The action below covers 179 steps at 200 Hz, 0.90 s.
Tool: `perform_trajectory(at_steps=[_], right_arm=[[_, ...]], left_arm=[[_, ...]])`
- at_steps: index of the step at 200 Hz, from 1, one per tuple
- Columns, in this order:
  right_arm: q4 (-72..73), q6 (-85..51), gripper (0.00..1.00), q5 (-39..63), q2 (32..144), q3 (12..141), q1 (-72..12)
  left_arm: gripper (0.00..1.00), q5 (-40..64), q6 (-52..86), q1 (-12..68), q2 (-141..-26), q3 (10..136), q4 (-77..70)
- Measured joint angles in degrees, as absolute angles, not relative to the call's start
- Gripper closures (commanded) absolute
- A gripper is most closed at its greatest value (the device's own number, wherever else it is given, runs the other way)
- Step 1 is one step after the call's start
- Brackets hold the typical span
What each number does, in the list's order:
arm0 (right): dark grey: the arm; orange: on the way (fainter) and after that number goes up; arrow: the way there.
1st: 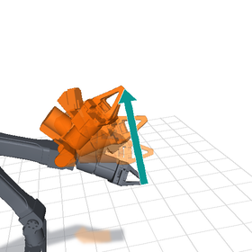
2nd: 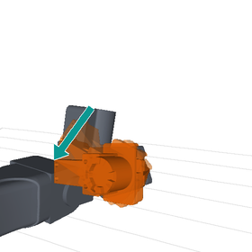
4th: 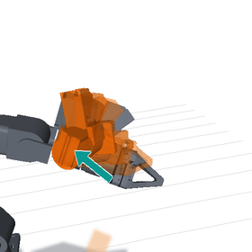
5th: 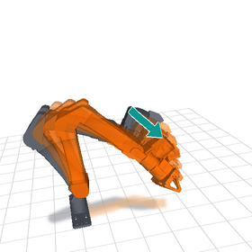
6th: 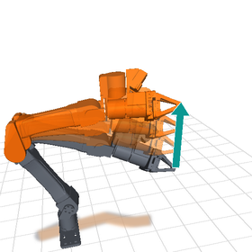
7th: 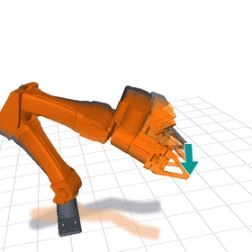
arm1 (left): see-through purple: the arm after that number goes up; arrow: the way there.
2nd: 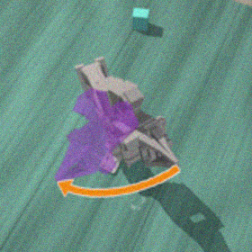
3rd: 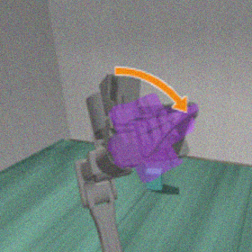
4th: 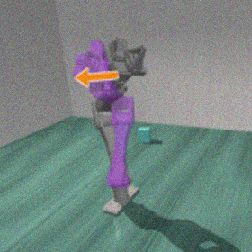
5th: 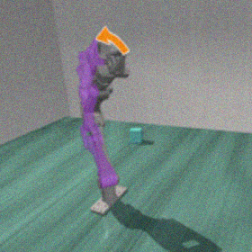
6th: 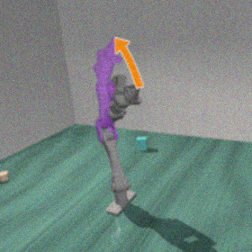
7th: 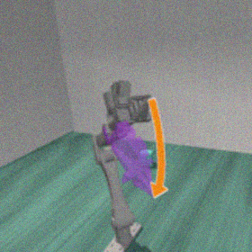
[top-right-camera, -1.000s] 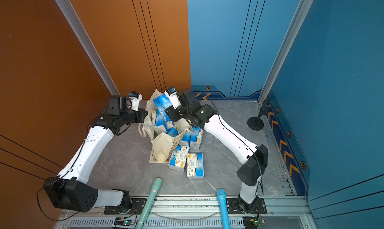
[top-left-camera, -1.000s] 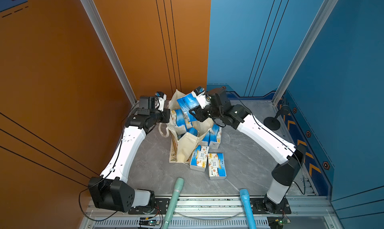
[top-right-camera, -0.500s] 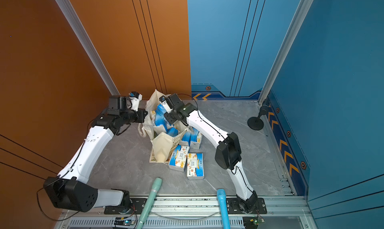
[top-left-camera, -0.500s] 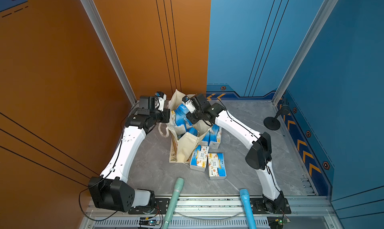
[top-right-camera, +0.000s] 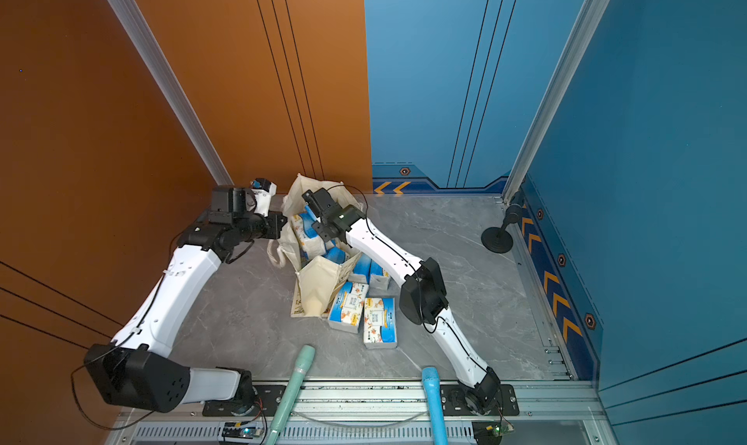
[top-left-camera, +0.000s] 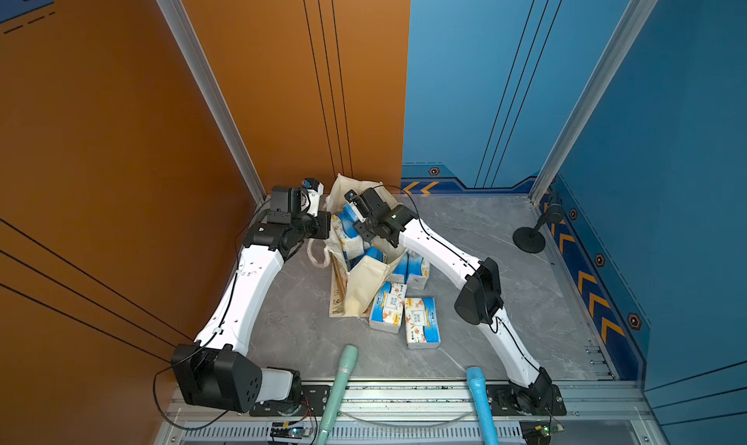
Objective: Put tissues into the canvas bag
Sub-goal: Place the pack of facial tissues in the canvas bag.
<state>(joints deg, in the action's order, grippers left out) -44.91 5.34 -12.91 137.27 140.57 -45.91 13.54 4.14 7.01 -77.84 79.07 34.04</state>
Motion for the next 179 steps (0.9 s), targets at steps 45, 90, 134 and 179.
perform_trajectory(at_steps=[45, 90, 134, 179], right_arm=[[-46.61, 1.63, 0.19, -4.99, 135.74, 140.07, -44.77], [-44.51, -1.17, 0.16, 0.93, 120.92, 129.91, -44.69], [-39.75, -4.36, 0.28, 1.69, 104.31, 119.28, -42.19], [-39.07, -8.97, 0.35, 1.8, 100.33, 106.39, -33.91]], left_arm=[[1.0, 13.54, 4.14, 7.01, -77.82, 79.07, 34.06], [1.0, 13.54, 4.14, 7.01, -77.82, 79.02, 34.06], [1.0, 13.56, 4.14, 7.01, -77.8, 79.02, 34.06], [1.0, 13.54, 4.14, 7.01, -77.69, 78.98, 34.06]])
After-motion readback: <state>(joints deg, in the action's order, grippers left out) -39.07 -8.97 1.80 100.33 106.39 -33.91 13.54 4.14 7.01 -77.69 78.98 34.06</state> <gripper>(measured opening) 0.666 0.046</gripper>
